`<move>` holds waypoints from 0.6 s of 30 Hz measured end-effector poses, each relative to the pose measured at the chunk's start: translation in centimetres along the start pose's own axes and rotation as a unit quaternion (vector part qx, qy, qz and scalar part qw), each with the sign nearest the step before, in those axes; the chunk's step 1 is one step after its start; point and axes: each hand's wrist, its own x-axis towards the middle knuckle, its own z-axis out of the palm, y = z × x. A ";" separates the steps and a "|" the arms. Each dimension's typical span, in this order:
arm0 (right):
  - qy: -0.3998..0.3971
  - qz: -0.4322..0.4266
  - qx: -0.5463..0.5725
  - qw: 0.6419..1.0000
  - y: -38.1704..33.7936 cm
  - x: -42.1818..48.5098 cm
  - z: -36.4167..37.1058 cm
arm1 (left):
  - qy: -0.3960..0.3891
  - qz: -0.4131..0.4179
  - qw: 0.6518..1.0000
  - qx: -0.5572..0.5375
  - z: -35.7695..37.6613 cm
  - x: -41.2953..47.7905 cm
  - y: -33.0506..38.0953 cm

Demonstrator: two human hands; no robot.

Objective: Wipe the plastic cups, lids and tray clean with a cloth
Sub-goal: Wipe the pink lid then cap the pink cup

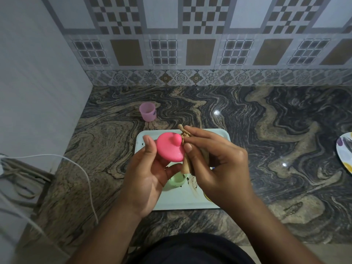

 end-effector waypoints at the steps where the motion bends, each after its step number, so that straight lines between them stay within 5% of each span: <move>1: 0.000 -0.002 0.000 1.000 0.0 0.0 0.0 | -0.029 0.011 1.000 0.002 -0.2 -0.1 -0.1; 3: 0.000 -0.008 -0.001 1.000 0.0 0.1 0.0 | -0.064 0.025 0.997 0.022 -0.4 -0.3 -0.1; 10: -0.006 0.024 0.022 0.999 -0.1 0.4 -0.5 | 0.012 -0.008 0.999 0.033 -0.2 -0.1 0.6; 18: -0.002 0.013 0.012 1.000 -0.1 0.2 -0.3 | -0.046 0.020 0.998 0.032 -0.2 -0.2 0.1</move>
